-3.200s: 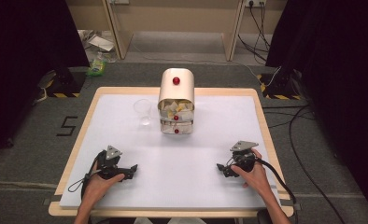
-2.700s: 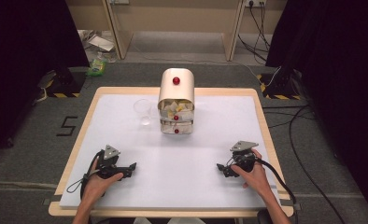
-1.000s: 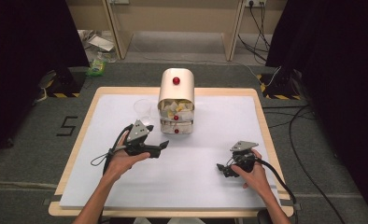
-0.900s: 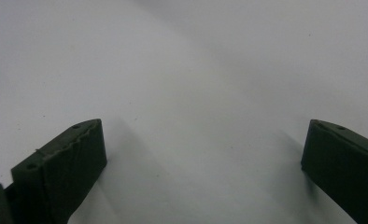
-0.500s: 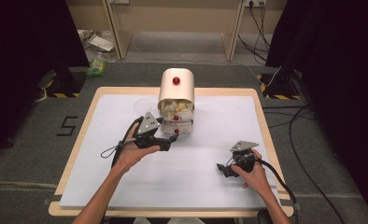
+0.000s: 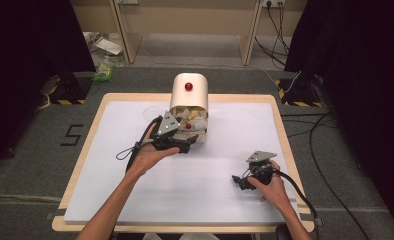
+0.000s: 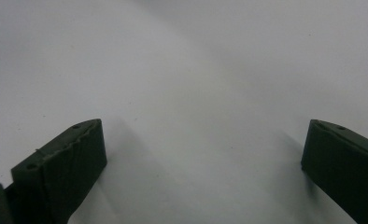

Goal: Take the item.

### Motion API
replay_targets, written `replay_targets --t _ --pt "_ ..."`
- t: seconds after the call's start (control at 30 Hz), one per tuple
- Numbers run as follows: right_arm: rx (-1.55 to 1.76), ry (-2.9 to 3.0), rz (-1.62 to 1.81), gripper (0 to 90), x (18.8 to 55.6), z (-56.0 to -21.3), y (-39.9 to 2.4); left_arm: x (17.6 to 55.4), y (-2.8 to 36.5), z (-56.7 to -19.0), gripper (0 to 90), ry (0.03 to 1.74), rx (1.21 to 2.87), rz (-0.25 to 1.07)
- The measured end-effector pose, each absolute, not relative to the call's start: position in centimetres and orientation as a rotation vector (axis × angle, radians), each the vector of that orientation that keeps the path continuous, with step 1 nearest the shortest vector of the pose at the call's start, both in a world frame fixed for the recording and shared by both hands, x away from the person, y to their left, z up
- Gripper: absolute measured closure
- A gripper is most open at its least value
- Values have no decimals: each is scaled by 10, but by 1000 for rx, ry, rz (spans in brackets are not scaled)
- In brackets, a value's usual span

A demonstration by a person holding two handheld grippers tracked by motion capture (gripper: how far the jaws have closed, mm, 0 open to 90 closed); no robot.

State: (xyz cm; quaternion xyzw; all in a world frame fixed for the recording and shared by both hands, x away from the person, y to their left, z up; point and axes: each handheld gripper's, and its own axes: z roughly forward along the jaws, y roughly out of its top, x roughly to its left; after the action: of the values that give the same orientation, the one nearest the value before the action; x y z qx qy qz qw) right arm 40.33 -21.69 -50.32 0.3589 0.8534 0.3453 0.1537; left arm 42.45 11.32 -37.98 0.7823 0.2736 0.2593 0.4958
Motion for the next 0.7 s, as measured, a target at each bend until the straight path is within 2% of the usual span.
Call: replay_targets --t 0.37,0.7 --pt "1026 2447 990 5 403 -503 -217 445 110 -381 172 686 1925 634" --pt "1025 2446 989 5 403 -503 -217 444 108 -381 166 686 1947 630"
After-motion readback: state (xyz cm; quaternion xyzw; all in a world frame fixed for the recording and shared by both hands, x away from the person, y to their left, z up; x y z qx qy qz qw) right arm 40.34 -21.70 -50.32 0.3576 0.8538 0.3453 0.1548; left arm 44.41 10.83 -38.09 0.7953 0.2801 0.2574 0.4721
